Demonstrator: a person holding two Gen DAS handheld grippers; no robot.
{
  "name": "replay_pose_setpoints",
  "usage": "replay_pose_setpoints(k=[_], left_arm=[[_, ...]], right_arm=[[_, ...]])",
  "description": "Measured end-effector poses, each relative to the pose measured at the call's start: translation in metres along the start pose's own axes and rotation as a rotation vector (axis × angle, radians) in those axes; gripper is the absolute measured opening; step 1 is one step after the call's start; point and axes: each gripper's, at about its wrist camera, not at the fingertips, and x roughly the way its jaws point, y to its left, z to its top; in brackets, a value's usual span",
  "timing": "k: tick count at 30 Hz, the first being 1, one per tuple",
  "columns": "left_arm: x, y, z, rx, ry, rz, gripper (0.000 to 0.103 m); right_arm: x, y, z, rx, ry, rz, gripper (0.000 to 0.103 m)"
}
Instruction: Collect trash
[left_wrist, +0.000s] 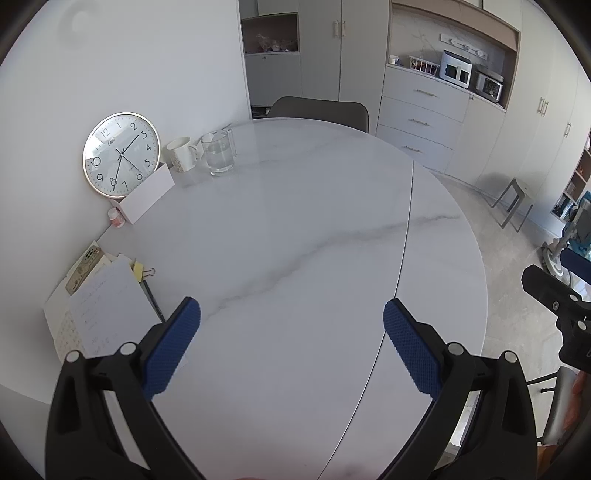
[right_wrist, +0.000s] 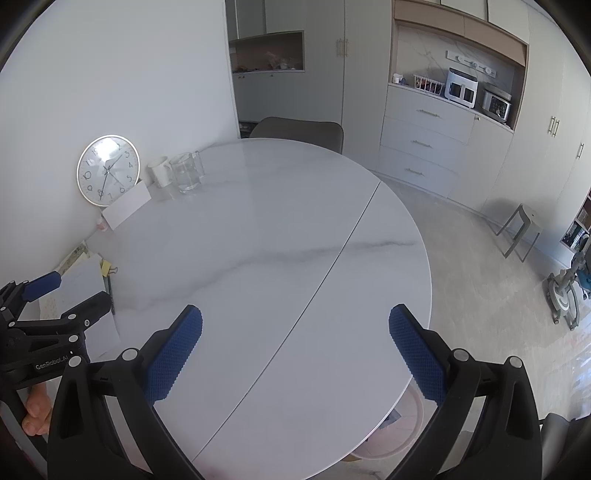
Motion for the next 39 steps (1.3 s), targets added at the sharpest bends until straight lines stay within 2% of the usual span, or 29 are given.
replay_pose_setpoints(k=[39], left_arm=[[0.005, 0.000, -0.001, -0.005, 0.013, -0.005, 0.095]], right_arm=[[-0.001, -0.016, -0.007, 0.017, 0.015, -0.008, 0.100]])
